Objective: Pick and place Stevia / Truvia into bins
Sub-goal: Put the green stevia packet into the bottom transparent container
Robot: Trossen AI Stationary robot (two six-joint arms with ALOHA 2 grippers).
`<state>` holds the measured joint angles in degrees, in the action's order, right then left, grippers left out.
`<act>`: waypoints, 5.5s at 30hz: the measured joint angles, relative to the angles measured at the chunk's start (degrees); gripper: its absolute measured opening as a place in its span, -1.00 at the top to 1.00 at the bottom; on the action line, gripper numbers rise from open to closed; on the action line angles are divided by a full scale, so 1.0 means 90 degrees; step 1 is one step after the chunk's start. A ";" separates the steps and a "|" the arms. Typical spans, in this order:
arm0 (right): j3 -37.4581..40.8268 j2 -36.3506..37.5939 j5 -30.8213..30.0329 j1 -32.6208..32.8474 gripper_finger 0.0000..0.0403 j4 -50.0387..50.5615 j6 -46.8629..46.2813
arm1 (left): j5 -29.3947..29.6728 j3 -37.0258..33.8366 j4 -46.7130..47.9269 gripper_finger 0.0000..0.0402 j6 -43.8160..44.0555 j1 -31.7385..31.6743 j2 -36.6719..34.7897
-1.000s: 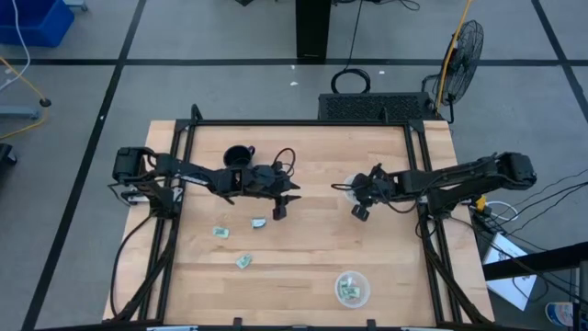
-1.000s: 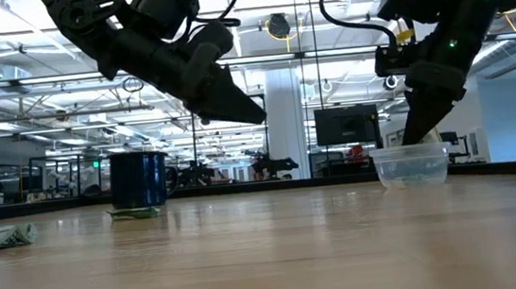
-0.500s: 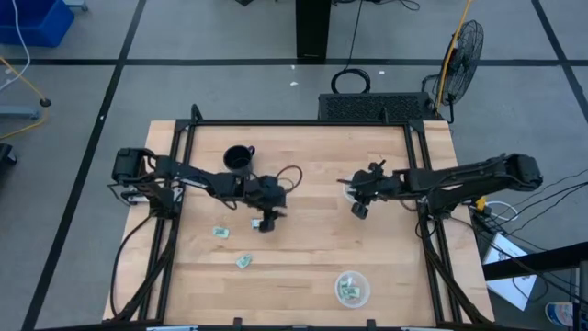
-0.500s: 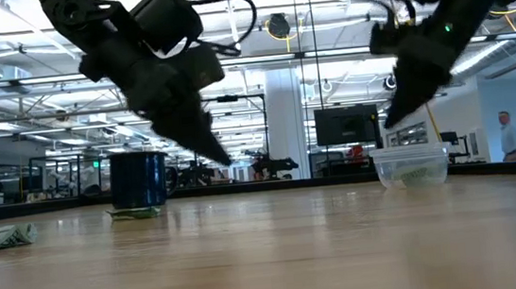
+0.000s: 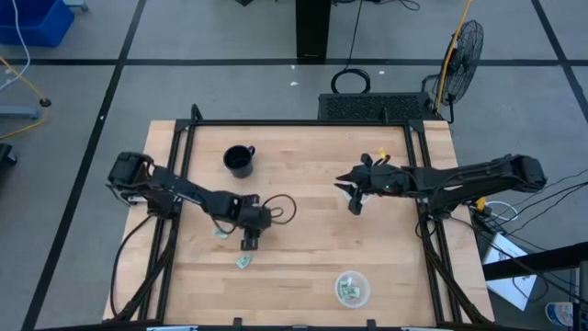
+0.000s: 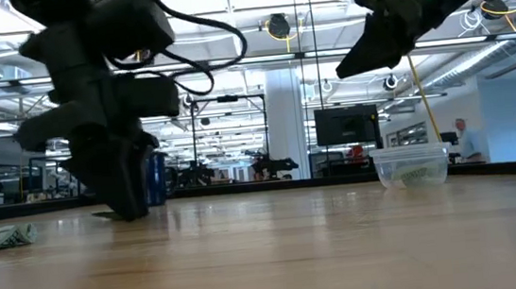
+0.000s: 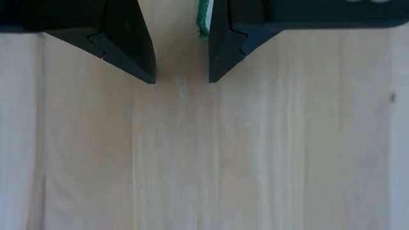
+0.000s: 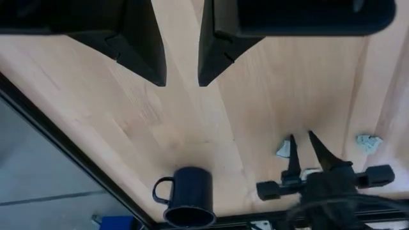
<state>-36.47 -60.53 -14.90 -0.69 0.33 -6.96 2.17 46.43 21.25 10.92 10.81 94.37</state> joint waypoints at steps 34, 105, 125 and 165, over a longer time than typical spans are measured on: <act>0.0009 -0.0740 0.0008 -0.0009 0.57 -0.1115 0.0682 | 0.1962 -0.0344 0.1081 0.27 0.2140 0.1238 -0.0230; -0.0386 -0.3934 0.2490 0.0911 0.58 -0.5804 0.4517 | -0.1895 0.0144 -0.4176 0.99 -0.2373 -0.0705 -0.0809; -0.0381 -0.3934 0.1792 0.0938 0.99 -0.4923 0.4232 | 0.0255 0.0151 -0.3896 0.60 -0.2361 -0.0701 -0.0809; -0.1523 -0.3067 -0.0178 0.5021 0.99 0.0117 -0.4702 | 0.1220 0.0149 -0.2710 0.35 -0.1874 -0.0784 -0.0809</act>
<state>-50.17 -88.14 -16.50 44.50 1.39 -49.28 13.15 47.77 -3.14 -5.95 3.75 87.09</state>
